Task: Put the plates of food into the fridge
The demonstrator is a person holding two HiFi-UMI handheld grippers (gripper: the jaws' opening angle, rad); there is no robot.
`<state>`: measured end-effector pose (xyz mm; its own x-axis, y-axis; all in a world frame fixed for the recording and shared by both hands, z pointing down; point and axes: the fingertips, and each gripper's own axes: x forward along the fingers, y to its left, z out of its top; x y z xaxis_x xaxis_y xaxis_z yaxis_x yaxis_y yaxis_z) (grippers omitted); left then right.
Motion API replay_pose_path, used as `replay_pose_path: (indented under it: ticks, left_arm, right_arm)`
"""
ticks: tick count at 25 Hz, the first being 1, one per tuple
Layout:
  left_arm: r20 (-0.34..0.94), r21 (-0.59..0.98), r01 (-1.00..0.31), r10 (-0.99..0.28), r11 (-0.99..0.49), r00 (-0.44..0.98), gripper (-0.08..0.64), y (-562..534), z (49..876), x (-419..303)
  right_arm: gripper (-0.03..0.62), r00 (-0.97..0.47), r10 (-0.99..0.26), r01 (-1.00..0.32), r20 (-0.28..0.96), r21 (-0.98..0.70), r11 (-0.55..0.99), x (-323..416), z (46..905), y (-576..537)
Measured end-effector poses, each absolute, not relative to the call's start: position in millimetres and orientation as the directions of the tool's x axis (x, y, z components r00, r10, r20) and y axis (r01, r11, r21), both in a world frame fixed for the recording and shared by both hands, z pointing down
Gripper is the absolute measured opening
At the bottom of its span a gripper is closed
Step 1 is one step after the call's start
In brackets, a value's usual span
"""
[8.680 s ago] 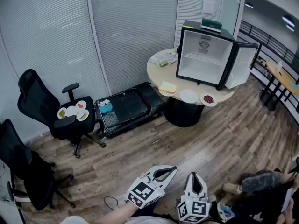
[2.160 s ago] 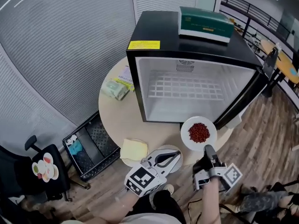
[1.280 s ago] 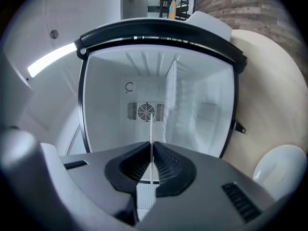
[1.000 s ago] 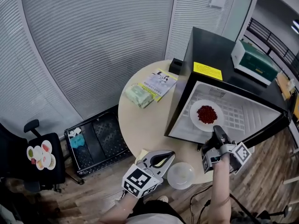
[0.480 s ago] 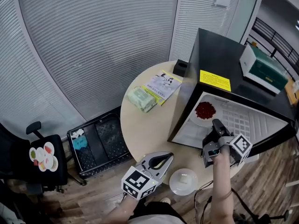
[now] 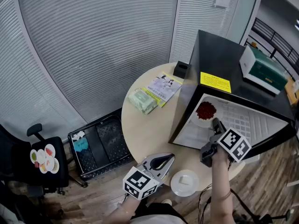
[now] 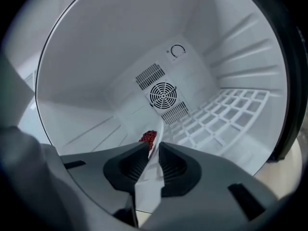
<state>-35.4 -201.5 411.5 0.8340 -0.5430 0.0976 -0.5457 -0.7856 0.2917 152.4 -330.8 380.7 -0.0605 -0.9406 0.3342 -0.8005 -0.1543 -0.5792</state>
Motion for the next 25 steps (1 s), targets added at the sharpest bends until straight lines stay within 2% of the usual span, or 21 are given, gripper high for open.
replay_pose_path:
  ticks: [8, 11, 17, 25]
  left_arm:
    - [0.1, 0.293, -0.549, -0.546, -0.783, 0.832, 0.005, -199.0, 413.7, -41.7]
    - [0.099, 0.293, -0.545, -0.542, -0.786, 0.835, 0.005, -196.9, 413.5, -41.8]
    - [0.1, 0.289, -0.537, -0.533, -0.793, 0.84, 0.005, -194.1, 413.2, -41.2]
    - [0.102, 0.278, -0.514, -0.507, -0.812, 0.856, 0.005, -187.6, 410.9, -32.0]
  right_arm:
    - [0.116, -0.003, -0.912, -0.937, 0.41, -0.32, -0.14, 152.2, 392.2, -334.8]
    - [0.203, 0.015, -0.901, -0.958, 0.433, -0.252, -0.137, 154.1, 398.2, -334.0]
    - [0.216, 0.05, -0.906, -0.972, 0.421, -0.187, -0.141, 157.9, 395.0, -329.2]
    - [0.215, 0.013, -0.959, -0.952, 0.283, -0.291, -0.099, 157.6, 372.2, -302.9]
